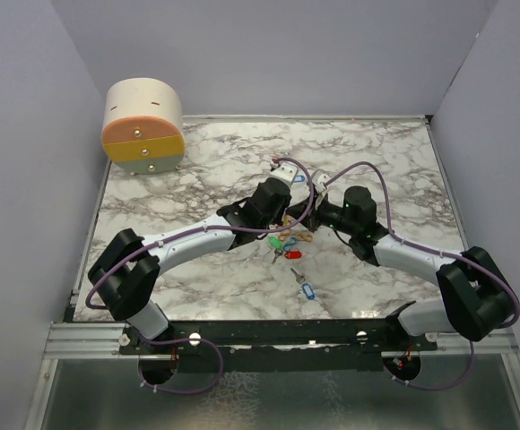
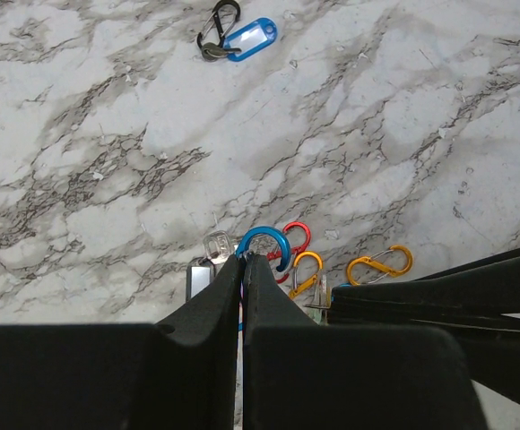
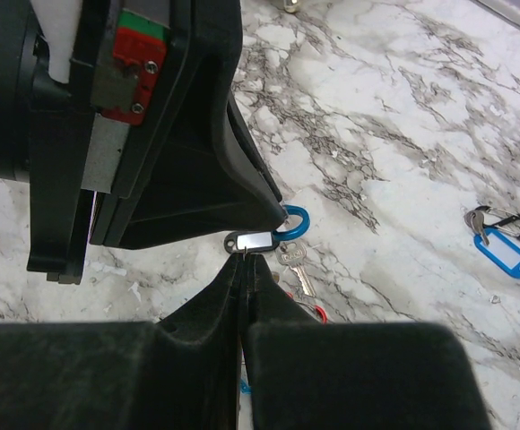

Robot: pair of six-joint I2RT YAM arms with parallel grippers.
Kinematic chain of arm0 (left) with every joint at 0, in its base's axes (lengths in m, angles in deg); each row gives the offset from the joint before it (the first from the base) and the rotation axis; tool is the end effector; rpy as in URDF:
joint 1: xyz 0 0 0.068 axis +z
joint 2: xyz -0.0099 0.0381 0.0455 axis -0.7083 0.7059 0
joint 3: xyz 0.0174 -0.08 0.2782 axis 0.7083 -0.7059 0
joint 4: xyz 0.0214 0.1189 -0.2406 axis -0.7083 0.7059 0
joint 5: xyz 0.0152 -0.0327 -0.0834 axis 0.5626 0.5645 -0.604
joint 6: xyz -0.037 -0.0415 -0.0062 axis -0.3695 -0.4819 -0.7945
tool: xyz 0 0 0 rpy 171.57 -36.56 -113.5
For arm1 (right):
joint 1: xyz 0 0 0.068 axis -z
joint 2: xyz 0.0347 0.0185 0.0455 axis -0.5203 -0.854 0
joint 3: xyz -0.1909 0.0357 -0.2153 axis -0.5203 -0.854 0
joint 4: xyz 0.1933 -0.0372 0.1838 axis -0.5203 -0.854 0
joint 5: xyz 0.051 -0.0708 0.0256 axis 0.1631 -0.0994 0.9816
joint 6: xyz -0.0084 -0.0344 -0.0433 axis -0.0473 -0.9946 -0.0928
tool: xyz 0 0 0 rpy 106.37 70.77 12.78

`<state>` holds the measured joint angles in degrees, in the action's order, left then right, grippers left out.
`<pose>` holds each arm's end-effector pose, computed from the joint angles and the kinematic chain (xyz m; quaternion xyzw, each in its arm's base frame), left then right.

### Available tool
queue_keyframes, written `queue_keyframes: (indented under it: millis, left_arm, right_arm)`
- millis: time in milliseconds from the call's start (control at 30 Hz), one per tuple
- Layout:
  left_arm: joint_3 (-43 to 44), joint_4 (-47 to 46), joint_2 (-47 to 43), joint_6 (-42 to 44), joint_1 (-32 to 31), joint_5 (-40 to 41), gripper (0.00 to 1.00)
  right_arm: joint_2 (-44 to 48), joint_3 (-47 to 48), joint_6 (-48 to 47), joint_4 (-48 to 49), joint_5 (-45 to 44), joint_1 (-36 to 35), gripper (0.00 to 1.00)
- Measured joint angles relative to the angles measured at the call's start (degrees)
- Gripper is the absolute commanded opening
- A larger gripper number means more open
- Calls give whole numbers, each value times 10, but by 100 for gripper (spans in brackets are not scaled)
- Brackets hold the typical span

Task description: Put the keys on the keyring

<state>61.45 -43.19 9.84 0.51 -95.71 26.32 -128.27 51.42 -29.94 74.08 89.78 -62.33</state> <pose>0.2439 -0.2744 0.2648 0.1645 0.8493 -0.1239 0.4860 0.2383 0.1647 0.2260 -0.3624 0.6877 0.3404 0.5290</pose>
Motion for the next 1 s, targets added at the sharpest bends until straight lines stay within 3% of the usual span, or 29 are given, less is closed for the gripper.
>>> queue_keyframes:
  millis: [1000]
  left_arm:
    - [9, 0, 0, -1, -16, -20, 0]
  right_arm:
    - [0, -3, 0, 13, -40, -1, 1]
